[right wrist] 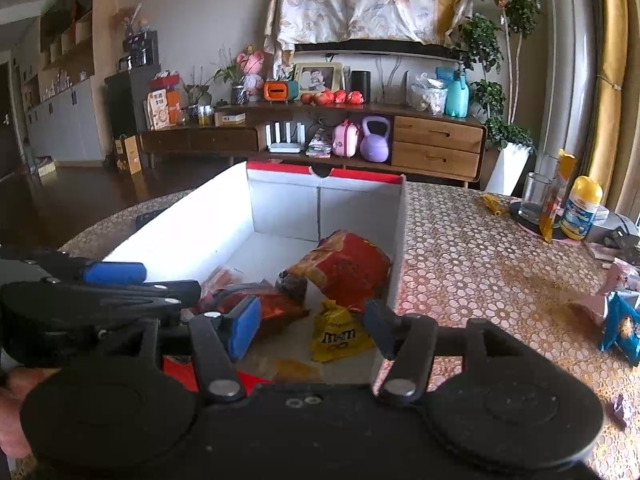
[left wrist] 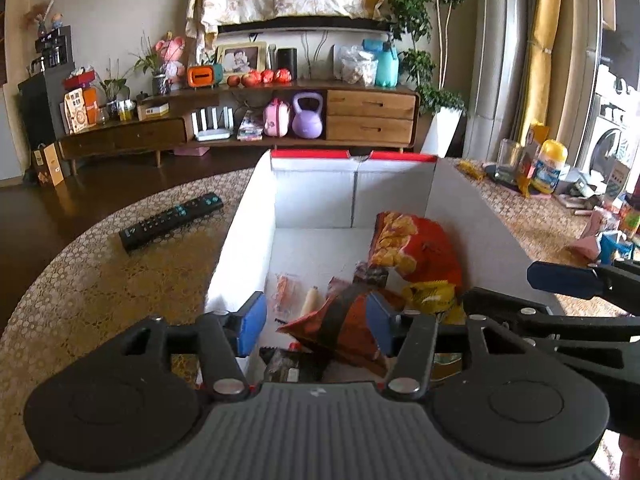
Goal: Organize snacks
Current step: 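Open both tools to drop the snacks into the box, then move both tools back to the remaining snacks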
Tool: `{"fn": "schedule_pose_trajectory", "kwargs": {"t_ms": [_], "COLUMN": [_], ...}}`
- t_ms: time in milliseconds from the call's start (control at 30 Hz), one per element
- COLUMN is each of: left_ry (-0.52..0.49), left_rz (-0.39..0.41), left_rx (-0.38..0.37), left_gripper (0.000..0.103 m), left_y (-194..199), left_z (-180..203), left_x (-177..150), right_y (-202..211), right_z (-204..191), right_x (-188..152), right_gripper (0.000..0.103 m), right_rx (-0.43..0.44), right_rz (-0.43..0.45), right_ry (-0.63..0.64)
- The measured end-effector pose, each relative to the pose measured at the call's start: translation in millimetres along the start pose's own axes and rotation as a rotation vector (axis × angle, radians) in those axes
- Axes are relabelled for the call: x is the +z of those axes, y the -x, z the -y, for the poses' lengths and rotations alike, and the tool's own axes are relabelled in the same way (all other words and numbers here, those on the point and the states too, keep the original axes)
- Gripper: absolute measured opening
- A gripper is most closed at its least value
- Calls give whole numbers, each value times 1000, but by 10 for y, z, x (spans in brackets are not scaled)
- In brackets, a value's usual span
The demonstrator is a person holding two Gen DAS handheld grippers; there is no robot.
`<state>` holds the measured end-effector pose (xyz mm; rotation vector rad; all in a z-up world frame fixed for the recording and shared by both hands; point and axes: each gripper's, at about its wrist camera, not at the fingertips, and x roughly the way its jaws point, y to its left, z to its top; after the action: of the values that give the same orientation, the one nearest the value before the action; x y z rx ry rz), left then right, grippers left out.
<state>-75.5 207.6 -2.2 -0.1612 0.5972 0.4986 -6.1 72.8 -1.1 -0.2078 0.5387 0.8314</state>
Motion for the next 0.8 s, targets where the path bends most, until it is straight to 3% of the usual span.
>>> {"fn": "schedule_pose_trajectory", "kwargs": {"t_ms": [333,433,800], "left_ry": [-22,-27,-79], "left_rz": [53,76,133], "left_rx": [-27,-51,-149], "left_gripper": [57,62,65], "left_y": [156,211,365], "left_z": [216,311,798], "left_x": [55,51,59], "right_y": [263,350,655], "right_z": [174,265,730], "right_x": [-9,-24,-184], "right_gripper": [58,58,59], "right_rx": [-12,-26,-109], "right_rz": [65,83,126], "right_ry": [-52,-75,-189]}}
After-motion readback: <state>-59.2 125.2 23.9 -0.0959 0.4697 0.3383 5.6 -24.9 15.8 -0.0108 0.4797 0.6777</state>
